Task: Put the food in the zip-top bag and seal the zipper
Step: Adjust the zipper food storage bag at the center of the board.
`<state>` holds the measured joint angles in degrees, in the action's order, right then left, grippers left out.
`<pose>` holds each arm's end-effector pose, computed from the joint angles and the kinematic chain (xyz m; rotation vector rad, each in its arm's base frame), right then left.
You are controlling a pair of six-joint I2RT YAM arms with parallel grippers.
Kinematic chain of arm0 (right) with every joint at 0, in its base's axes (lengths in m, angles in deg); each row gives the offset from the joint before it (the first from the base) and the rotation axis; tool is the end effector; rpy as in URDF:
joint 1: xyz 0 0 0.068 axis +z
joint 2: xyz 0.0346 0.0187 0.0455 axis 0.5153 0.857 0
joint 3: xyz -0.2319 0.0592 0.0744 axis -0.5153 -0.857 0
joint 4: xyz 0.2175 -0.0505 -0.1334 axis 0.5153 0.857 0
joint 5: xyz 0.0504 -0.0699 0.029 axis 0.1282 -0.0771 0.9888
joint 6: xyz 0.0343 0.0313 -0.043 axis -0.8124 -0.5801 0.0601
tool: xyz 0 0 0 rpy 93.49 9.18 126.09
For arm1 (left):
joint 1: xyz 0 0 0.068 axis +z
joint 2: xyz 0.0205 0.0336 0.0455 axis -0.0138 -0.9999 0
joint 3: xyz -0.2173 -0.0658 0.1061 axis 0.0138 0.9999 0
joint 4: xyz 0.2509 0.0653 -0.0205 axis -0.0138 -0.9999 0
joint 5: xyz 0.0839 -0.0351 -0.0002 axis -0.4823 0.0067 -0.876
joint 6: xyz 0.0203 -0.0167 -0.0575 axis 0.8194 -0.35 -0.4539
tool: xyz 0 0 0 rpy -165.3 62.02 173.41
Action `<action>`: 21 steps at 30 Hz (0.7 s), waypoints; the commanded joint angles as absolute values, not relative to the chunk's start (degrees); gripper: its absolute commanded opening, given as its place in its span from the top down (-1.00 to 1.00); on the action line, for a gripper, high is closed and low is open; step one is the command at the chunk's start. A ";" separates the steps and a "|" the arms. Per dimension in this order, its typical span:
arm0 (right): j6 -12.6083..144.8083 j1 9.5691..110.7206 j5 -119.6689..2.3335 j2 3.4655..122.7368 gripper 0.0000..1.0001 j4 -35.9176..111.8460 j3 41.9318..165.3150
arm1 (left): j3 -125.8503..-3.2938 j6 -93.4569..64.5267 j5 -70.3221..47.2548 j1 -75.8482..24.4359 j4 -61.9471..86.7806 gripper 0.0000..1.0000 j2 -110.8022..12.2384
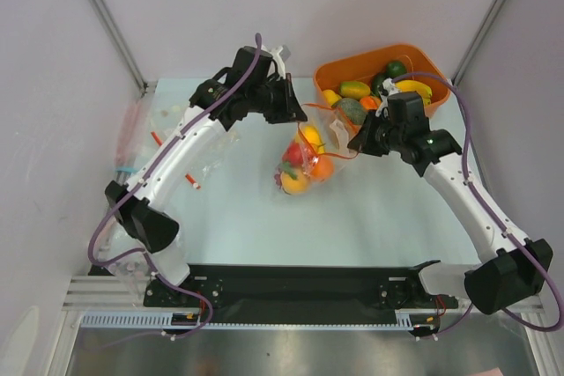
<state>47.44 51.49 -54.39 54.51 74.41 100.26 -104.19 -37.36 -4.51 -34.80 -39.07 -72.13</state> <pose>0.2663 0.1101 0.3288 -0.0184 2.2889 0.6620 0.2978 -0.2289 0.3966 0.1834 2.3392 -0.9442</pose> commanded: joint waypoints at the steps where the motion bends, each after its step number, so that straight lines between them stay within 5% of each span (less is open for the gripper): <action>1: 45.76 51.85 -54.44 55.05 1.00 72.53 100.24 | -103.06 -35.67 -3.27 -35.24 -35.67 0.99 -72.84; 4: 45.23 52.20 -54.27 56.63 1.00 71.65 100.50 | -101.56 -35.15 -3.10 -35.68 -33.90 0.99 -74.15; 6: 44.88 52.29 -54.00 58.13 1.00 70.95 100.59 | -102.35 -34.09 -2.57 -36.12 -33.20 0.79 -75.03; 9: 43.74 52.29 -54.27 59.62 1.00 69.98 100.24 | -103.67 -32.25 -2.39 -36.91 -33.11 0.30 -76.27; 13: 43.30 51.94 -54.53 60.86 1.00 69.45 99.97 | -102.71 -29.79 -1.60 -37.17 -33.19 -0.09 -75.14; 17: 42.77 51.50 -54.18 61.30 1.00 68.84 99.88 | -93.61 -27.06 -1.78 -37.53 -29.69 -0.87 -68.74; 21: 42.07 51.50 -53.92 61.82 1.00 68.66 100.24 | -82.16 -25.13 -2.04 -38.49 -20.66 -0.99 -59.85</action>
<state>43.33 51.77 -54.34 61.35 71.08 99.98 -87.49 -28.38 -2.82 -37.38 -28.89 -68.51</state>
